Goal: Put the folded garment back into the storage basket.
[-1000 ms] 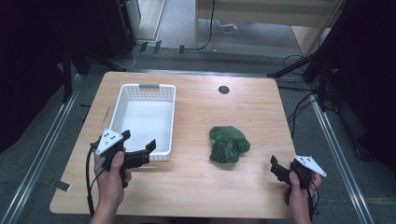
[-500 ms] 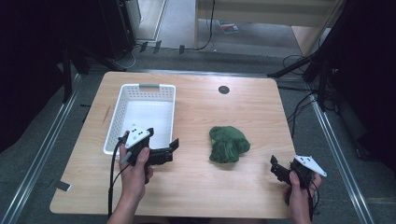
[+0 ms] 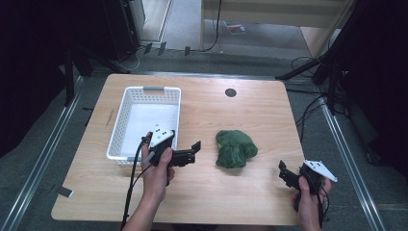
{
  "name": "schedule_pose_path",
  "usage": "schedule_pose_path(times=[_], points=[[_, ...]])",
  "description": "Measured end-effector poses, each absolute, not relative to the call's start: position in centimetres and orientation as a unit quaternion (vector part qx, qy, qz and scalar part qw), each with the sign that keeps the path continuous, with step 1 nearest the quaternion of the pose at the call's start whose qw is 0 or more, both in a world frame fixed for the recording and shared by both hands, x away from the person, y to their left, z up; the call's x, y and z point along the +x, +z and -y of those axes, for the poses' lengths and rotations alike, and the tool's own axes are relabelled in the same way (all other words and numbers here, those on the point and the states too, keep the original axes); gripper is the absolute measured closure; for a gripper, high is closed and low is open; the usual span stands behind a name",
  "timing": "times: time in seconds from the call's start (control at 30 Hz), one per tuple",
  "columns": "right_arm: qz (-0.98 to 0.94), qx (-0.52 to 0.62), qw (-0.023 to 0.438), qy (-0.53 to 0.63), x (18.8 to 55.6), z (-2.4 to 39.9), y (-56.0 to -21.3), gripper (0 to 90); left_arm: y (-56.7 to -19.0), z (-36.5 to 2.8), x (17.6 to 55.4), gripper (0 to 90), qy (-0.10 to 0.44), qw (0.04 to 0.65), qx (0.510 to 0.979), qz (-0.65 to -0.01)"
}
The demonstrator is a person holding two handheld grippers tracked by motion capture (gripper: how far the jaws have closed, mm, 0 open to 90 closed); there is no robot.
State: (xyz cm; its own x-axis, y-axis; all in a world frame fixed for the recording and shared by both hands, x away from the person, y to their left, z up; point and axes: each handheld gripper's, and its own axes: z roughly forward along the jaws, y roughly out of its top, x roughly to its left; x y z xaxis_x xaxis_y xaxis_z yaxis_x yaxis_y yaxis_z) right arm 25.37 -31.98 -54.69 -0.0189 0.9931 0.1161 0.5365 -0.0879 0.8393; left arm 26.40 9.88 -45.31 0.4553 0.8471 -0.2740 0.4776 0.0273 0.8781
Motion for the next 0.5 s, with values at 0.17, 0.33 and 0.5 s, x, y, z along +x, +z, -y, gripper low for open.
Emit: schedule_pose_path(times=[0.17,0.33,0.5], points=[[-0.608,0.633,0.297,0.377,25.4,32.0,-54.7,9.0,-45.6,-8.5,26.8,1.4,0.168,0.518,0.682,-0.488],[-0.609,0.631,0.297,0.377,25.4,32.0,-54.7,4.8,-45.9,-7.1,27.2,1.4,0.161,0.513,0.69,-0.484],[-0.612,0.629,0.293,0.378,25.3,31.9,-54.7,0.0,-46.3,-5.6,27.6,1.4,0.151,0.511,0.694,-0.483]])
